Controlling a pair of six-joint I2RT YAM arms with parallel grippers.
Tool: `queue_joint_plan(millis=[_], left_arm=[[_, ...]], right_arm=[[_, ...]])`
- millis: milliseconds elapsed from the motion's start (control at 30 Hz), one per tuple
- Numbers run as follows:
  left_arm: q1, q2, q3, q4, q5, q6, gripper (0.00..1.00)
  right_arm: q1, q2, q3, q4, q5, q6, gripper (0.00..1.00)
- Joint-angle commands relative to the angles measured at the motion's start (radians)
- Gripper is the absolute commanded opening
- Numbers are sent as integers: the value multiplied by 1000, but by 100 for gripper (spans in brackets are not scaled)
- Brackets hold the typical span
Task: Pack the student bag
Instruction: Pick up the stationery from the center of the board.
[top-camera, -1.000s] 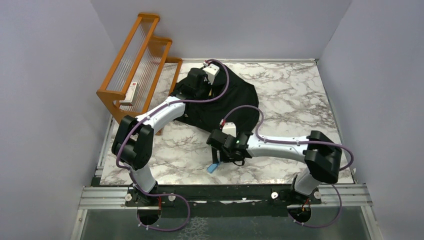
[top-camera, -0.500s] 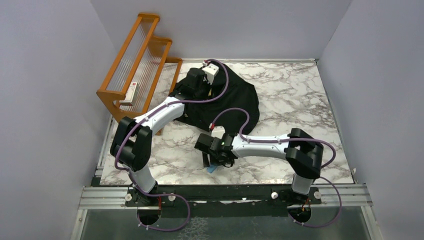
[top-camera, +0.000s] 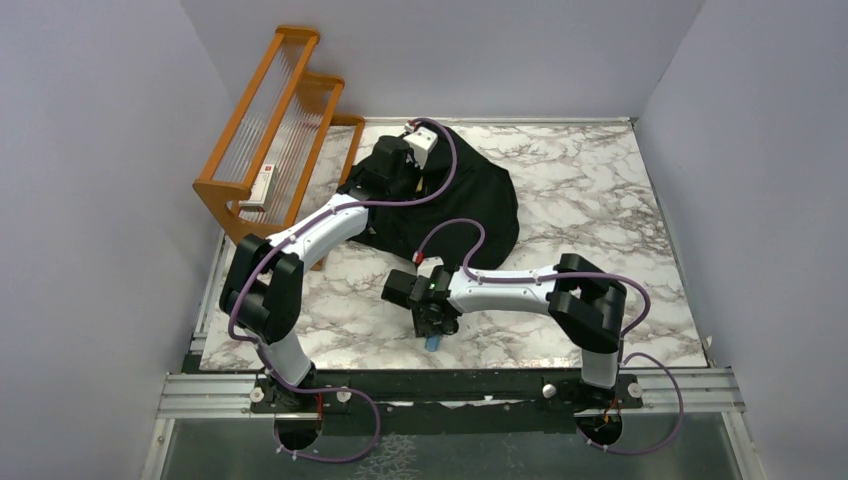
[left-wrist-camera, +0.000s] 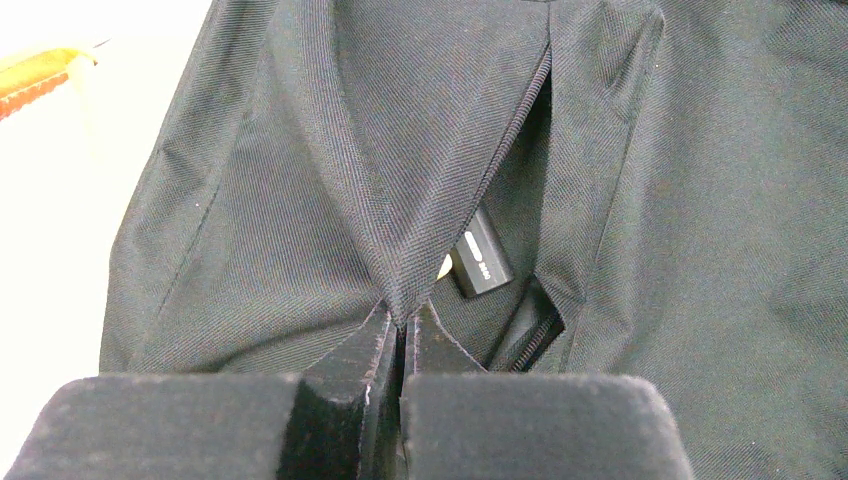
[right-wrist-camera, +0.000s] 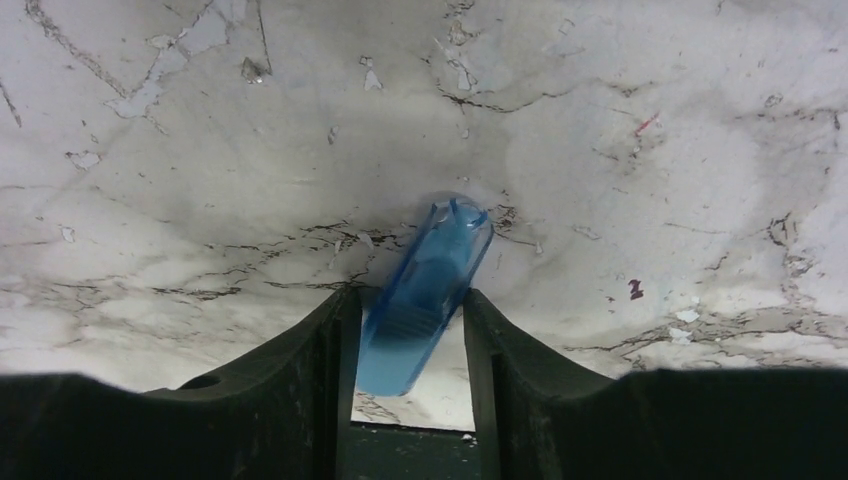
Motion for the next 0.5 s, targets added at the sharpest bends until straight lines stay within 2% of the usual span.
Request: queue_joint_plan(millis=[0, 167, 333, 467], left_arm=[[-3, -62, 3, 30, -14, 8, 0], [-3, -66, 2, 29, -28, 13, 0], [-3, -67, 2, 29, -23, 11, 0], [-3, -67, 2, 30, -13, 9, 0]], right_arm=[[-16, -31, -26, -28, 4, 6, 42], [-63, -89, -90, 12, 35, -29, 29], [-142, -180, -146, 77, 83, -202, 29], [-232, -268, -233, 180, 27, -382, 29]])
